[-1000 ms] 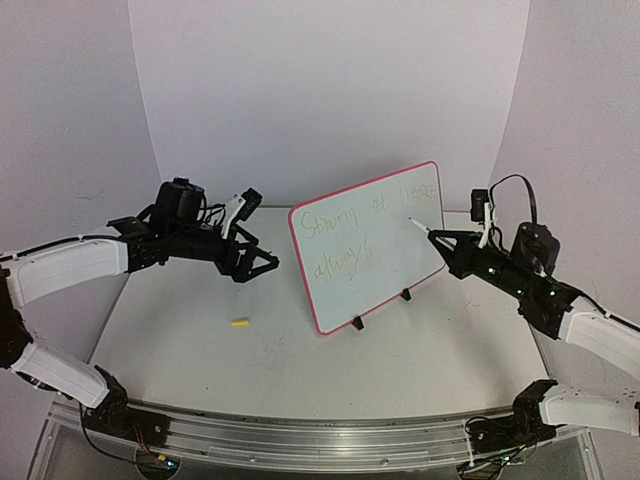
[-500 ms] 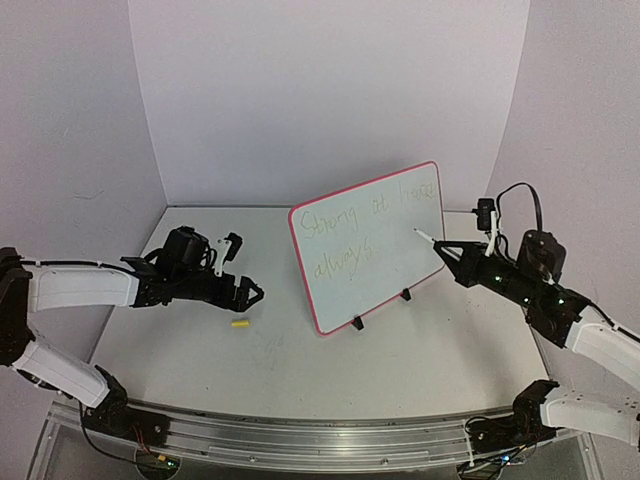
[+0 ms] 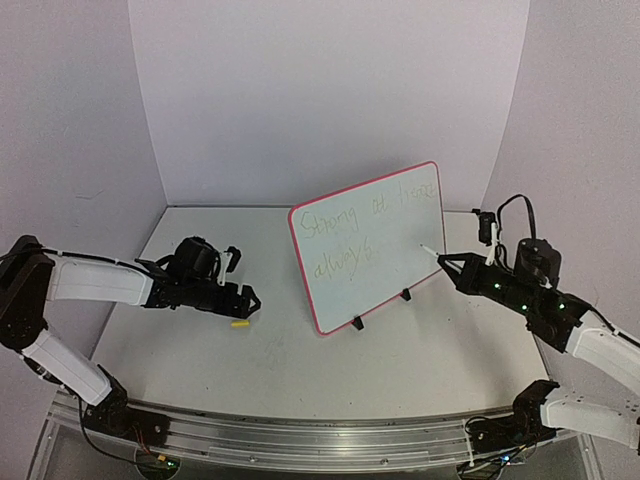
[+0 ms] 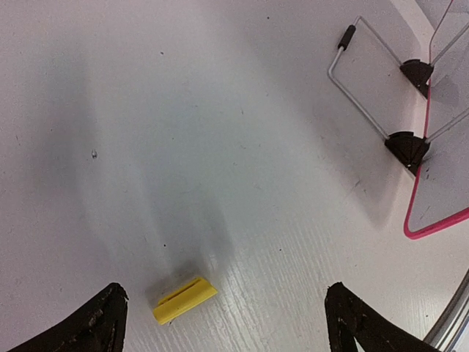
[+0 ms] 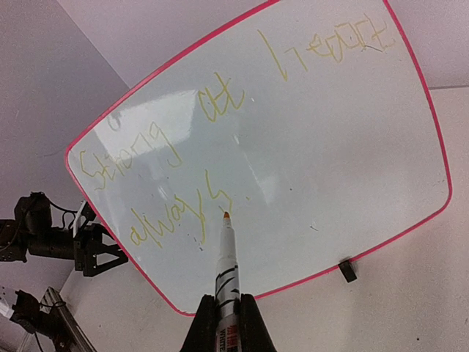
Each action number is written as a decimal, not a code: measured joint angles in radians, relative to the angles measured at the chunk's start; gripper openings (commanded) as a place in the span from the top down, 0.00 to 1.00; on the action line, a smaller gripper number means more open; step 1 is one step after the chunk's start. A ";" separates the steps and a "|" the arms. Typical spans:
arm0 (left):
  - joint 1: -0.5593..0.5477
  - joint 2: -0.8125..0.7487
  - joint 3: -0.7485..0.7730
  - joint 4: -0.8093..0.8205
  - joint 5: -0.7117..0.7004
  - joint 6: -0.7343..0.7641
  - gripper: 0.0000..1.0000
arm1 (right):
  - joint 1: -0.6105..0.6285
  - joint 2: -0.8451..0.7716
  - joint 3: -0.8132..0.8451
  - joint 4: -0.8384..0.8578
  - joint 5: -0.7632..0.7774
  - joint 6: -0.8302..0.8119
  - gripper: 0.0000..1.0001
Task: Write a sentence on the whiteboard
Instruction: Pick up the pen cap from the center of the board.
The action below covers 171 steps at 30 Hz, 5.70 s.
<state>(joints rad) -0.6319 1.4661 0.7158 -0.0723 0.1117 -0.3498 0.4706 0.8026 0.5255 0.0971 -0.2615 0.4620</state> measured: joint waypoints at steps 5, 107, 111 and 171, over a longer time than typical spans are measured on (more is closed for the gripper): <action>0.000 0.044 0.000 -0.020 0.007 0.010 0.13 | 0.000 -0.033 0.000 -0.113 0.056 0.028 1.00; -0.153 0.116 -0.018 0.182 0.286 -0.227 0.11 | 0.000 -0.102 -0.034 -0.219 0.089 0.059 1.00; -0.153 0.044 -0.014 0.170 0.242 -0.164 0.11 | 0.000 -0.099 -0.034 -0.219 0.089 0.059 1.00; -0.196 0.179 0.074 -0.167 0.078 0.112 0.68 | 0.000 -0.117 -0.070 -0.210 0.087 0.064 1.00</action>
<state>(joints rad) -0.8275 1.6451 0.7896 -0.2393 0.1895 -0.2376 0.4706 0.6855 0.4553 -0.1128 -0.1746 0.5262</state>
